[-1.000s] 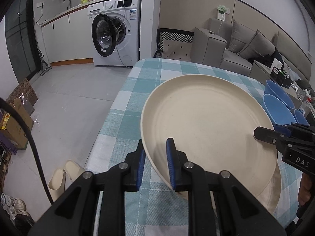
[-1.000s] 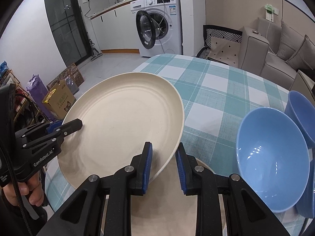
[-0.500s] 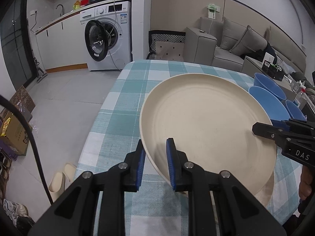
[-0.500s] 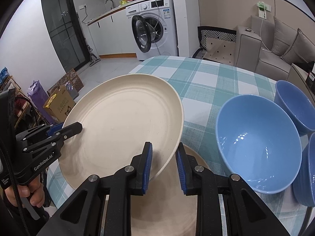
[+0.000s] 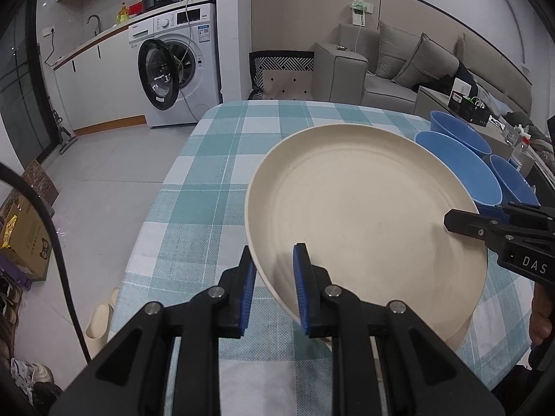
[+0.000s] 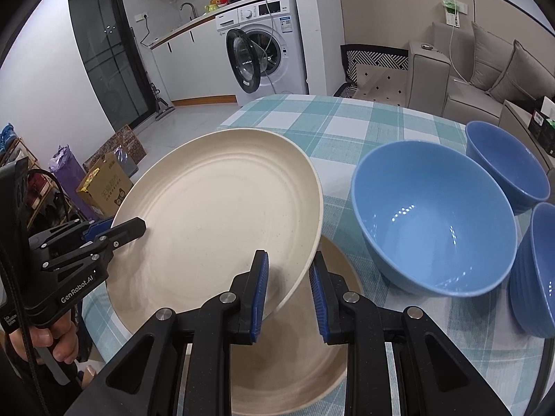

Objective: Organize plates and bowls
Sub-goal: 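Carry the held plate with both grippers over the stacked cream plates, then lower the held plate onto the plate stack with both grippers, then open the left gripper while the right gripper opens and both withdraw, then move both grippers toward the blue bowls, to opposite rims of one bowl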

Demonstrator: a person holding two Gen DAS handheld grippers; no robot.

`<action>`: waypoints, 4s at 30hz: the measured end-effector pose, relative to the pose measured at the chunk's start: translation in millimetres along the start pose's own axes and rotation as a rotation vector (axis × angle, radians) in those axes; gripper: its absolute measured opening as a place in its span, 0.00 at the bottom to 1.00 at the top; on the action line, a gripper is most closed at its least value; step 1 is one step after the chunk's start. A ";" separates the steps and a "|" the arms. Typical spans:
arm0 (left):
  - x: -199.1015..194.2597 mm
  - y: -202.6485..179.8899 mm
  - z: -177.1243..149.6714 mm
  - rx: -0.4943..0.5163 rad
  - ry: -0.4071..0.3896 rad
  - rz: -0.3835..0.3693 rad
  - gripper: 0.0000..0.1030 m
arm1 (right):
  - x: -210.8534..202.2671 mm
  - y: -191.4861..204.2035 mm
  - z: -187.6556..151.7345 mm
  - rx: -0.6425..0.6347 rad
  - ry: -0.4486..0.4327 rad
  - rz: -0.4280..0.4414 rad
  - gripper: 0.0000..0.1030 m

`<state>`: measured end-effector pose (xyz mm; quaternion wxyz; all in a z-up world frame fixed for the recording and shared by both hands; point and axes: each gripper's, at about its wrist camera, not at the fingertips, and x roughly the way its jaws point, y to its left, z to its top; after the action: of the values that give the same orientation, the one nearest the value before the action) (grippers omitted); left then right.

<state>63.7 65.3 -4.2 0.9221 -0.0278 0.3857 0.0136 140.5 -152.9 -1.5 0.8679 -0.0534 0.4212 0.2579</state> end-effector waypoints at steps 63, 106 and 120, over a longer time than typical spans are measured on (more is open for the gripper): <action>15.0 -57.4 -39.1 0.184 0.083 0.041 0.22 | 9.1 -16.4 -64.1 0.015 0.038 -0.116 0.24; 14.7 -39.3 -34.3 0.099 0.125 -0.099 0.53 | 1.1 -0.7 -70.2 -0.066 -0.020 -0.095 0.81; -11.3 -37.9 -21.6 0.060 0.046 -0.199 1.00 | -35.5 -5.7 -61.6 -0.017 -0.094 0.016 0.99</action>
<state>42.1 26.1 -9.8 0.9102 -0.0385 0.4024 -0.0900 81.8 -191.2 -14.6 0.8841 -0.0455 0.3782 0.2705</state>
